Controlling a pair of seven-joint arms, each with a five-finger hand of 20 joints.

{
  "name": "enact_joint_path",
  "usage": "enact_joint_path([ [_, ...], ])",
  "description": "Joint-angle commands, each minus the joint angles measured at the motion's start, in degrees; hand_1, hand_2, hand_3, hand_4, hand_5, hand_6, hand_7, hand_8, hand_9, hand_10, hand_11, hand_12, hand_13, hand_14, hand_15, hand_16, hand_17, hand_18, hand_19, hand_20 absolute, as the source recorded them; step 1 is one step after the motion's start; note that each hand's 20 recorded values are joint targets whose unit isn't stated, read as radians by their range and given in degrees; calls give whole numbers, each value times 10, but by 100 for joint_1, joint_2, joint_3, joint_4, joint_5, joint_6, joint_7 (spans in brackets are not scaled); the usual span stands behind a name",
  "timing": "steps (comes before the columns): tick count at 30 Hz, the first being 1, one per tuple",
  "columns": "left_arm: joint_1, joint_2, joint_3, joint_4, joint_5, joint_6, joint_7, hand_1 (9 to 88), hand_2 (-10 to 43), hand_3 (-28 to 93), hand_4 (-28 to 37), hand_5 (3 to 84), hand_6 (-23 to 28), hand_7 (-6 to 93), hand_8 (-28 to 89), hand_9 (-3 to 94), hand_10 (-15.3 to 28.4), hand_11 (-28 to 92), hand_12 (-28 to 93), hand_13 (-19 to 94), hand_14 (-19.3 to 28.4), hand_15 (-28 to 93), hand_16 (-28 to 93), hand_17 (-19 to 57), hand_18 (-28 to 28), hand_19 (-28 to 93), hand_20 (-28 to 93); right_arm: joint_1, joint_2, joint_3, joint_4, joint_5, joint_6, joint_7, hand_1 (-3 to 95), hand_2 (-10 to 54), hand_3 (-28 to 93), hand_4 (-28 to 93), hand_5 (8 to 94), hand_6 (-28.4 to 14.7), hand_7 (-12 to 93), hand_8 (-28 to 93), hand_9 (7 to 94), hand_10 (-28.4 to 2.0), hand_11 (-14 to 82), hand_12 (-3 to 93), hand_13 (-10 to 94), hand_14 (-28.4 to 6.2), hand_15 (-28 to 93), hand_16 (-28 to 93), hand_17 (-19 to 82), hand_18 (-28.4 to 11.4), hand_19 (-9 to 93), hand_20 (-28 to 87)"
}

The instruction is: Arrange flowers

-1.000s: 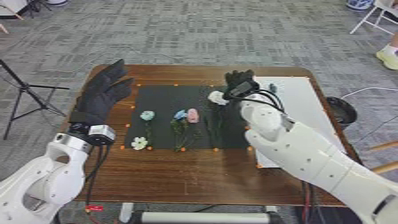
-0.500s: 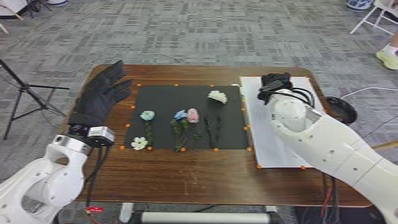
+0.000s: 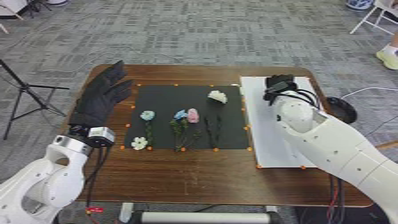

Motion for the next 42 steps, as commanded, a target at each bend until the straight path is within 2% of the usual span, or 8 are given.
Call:
enact_joint_path([
  [1, 81, -21, -59, -68, 32, 2, 3, 273, -38, 658, -254, 238, 17, 152, -74, 187, 98, 127, 190, 163, 132, 227, 65, -109, 188, 355, 121, -332, 387, 223, -915, 236, 75, -367, 509, -95, 836, -240, 721, 27, 441, -3, 881, -42, 211, 459, 783, -15, 639, 313, 356, -187, 844, 466],
  [7, 92, -39, -67, -76, 44, -18, -7, 273, -37, 658, -253, 238, 17, 149, -72, 187, 98, 122, 191, 162, 132, 220, 66, -108, 187, 352, 120, -1054, 746, 570, -2221, 486, 231, -791, 505, -95, 844, -216, 750, 16, 424, -7, 898, -43, 211, 466, 791, -17, 655, 307, 364, -191, 858, 467],
  [13, 76, -47, -50, -75, 46, -38, -1, 275, -36, 655, -252, 237, 17, 141, -69, 185, 97, 109, 195, 162, 131, 205, 71, -108, 187, 348, 121, -1543, 848, 752, -2791, 539, 206, -902, 504, -95, 840, -209, 742, 20, 430, 1, 899, -42, 209, 466, 789, -17, 659, 308, 363, -191, 859, 468],
  [20, -61, -59, 38, -19, 26, -44, -16, 275, -35, 655, -249, 237, 18, 138, -65, 186, 97, 103, 202, 162, 130, 198, 78, -108, 187, 345, 123, -1703, 921, 719, -2932, 641, 295, -878, 504, -95, 835, -204, 736, 23, 438, 1, 898, -42, 214, 456, 786, -21, 682, 296, 363, -190, 860, 468],
  [35, -46, -84, 28, -35, 31, -35, -8, 276, -33, 653, -248, 237, 18, 134, -63, 186, 97, 92, 209, 162, 128, 181, 87, -107, 186, 339, 125, -1827, 582, 600, -3121, 588, 443, -943, 497, -95, 830, -187, 729, 23, 445, 3, 896, -41, 218, 452, 781, -25, 696, 281, 362, -188, 862, 468],
  [40, -80, -84, 36, -26, 38, -45, -2, 277, -34, 653, -245, 236, 18, 132, -61, 186, 97, 89, 214, 162, 128, 174, 91, -106, 185, 335, 126, -1805, 612, 502, -3035, 441, 366, -1001, 496, -95, 822, -195, 717, 26, 446, 10, 890, -43, 215, 447, 775, -27, 701, 278, 355, -186, 860, 468],
  [42, -58, -79, 22, -36, 34, -29, 7, 277, -33, 653, -244, 237, 18, 132, -61, 186, 97, 87, 215, 162, 128, 173, 93, -105, 185, 334, 126, -1771, 678, 406, -2953, 294, 539, -1057, 488, -95, 818, -205, 707, 25, 443, 15, 881, -45, 210, 441, 764, -29, 707, 275, 349, -186, 857, 470],
])
